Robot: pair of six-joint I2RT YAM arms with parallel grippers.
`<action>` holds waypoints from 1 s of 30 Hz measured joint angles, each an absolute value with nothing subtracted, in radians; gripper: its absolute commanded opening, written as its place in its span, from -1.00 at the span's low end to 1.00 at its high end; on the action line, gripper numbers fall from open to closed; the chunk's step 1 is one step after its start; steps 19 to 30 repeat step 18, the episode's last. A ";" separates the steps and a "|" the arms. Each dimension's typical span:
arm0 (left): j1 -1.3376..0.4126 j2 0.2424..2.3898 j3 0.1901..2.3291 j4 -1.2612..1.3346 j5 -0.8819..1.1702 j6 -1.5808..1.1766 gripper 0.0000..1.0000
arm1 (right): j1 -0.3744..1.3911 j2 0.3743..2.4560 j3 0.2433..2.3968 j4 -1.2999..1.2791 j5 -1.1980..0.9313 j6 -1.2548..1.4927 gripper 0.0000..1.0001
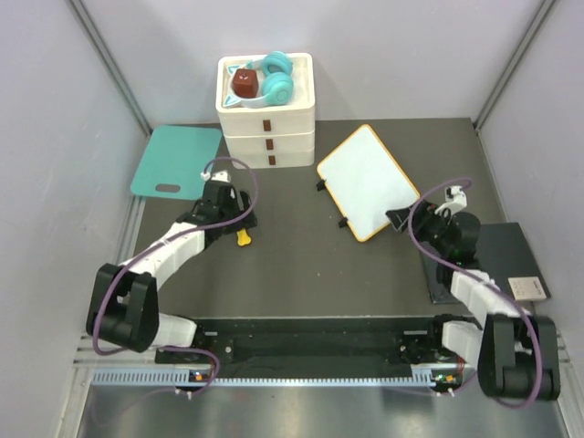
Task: Erase the whiteboard
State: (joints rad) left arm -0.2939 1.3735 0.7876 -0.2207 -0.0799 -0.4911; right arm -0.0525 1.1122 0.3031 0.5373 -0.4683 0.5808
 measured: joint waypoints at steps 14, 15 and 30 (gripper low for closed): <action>-0.294 1.318 0.856 -0.276 0.125 -0.473 0.98 | -0.052 0.552 0.356 0.051 -0.309 0.482 0.98; -0.294 1.319 0.856 -0.281 0.129 -0.472 0.98 | -0.052 0.551 0.356 0.044 -0.310 0.476 0.98; -0.294 1.318 0.852 -0.282 0.134 -0.469 0.98 | -0.052 0.574 0.356 0.029 -0.314 0.451 0.98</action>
